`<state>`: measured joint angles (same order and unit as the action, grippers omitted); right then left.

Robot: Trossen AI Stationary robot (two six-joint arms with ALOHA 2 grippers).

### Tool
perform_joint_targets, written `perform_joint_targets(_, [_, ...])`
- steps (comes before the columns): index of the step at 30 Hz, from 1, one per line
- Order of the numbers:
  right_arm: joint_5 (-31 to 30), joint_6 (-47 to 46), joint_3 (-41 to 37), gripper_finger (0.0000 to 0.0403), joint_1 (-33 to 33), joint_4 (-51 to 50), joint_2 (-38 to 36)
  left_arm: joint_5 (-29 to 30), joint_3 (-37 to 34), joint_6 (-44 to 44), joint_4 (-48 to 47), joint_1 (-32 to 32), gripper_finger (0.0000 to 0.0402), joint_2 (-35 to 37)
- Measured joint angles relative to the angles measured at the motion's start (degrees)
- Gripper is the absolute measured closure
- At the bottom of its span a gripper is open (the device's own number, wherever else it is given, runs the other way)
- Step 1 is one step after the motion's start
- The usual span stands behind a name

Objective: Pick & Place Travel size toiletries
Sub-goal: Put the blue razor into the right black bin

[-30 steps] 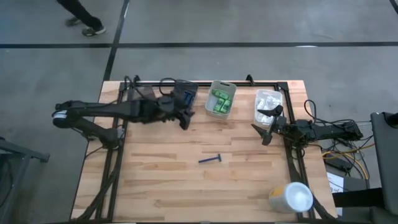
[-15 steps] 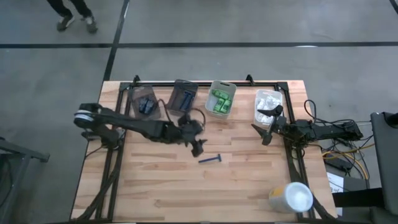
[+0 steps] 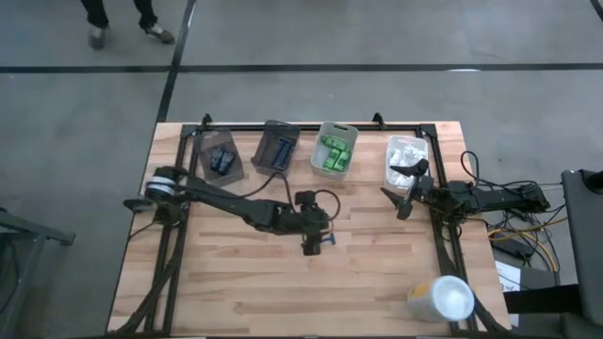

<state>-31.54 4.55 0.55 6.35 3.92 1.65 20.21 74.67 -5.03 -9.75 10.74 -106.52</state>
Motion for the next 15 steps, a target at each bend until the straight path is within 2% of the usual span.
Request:
perform_joint_targets(6, [0.0,0.05,0.01,0.0039,-0.02,0.0,-0.02,-6.24,3.59,-1.04,-0.45,-0.04,0.0147,-4.79])
perform_joint_targets(15, [-0.01,0.07,-0.01,0.0039,0.0,0.01,0.0,-7.91,3.46,-2.15,-3.82,-0.1,0.0147,-7.12])
